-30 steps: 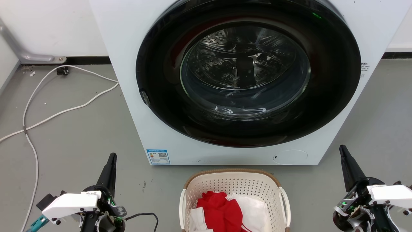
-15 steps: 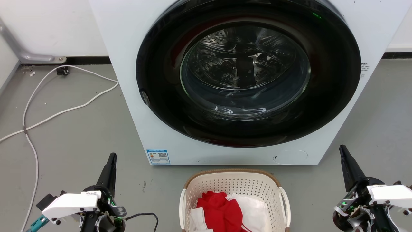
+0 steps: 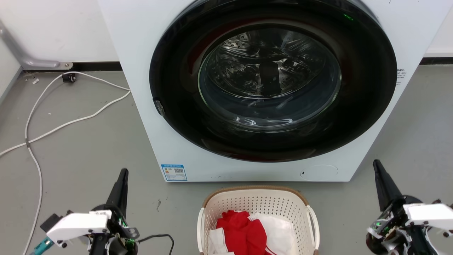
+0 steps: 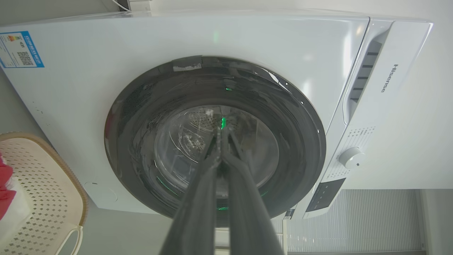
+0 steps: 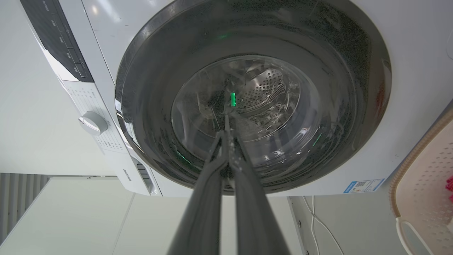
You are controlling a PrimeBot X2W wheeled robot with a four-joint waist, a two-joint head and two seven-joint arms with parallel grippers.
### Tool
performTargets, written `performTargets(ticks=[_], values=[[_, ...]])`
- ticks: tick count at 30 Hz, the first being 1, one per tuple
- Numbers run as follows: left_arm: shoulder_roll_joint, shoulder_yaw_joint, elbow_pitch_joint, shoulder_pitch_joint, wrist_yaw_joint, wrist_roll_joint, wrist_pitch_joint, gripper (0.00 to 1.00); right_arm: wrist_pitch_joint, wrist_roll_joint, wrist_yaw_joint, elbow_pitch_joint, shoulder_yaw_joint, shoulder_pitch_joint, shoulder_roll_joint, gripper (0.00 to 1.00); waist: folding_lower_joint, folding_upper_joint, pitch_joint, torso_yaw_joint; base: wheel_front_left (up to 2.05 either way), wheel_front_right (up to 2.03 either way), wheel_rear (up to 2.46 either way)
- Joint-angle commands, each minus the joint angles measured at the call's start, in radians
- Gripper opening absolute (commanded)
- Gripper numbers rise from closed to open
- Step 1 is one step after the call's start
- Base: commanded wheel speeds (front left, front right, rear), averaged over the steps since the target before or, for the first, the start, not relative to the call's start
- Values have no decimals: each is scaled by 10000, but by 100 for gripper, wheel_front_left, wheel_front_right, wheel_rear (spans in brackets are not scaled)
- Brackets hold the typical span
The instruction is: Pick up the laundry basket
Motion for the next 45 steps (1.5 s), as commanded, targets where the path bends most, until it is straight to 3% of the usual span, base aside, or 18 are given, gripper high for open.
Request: performTargets(ticks=[1,11,19,45], values=[[0,0,0,0,0,0,0,100,0,0,0,0,2,0,0,100,0,0,0,0,0,0,0],[-27,-62,-92,231,4,563,-402,100,-387,-628,-2,46,47,248,21,100,0,0,10,1,0,0,0],[-24,-65,-537,260,106,1863,-779,100,-767,-2468,-2,-511,139,350,15,100,0,0,26,5,0,0,0],[-14,-1056,-1872,603,1116,7394,-1932,100,-1932,-8584,-2,-1882,716,796,-7,100,0,0,99,31,0,0,0]])
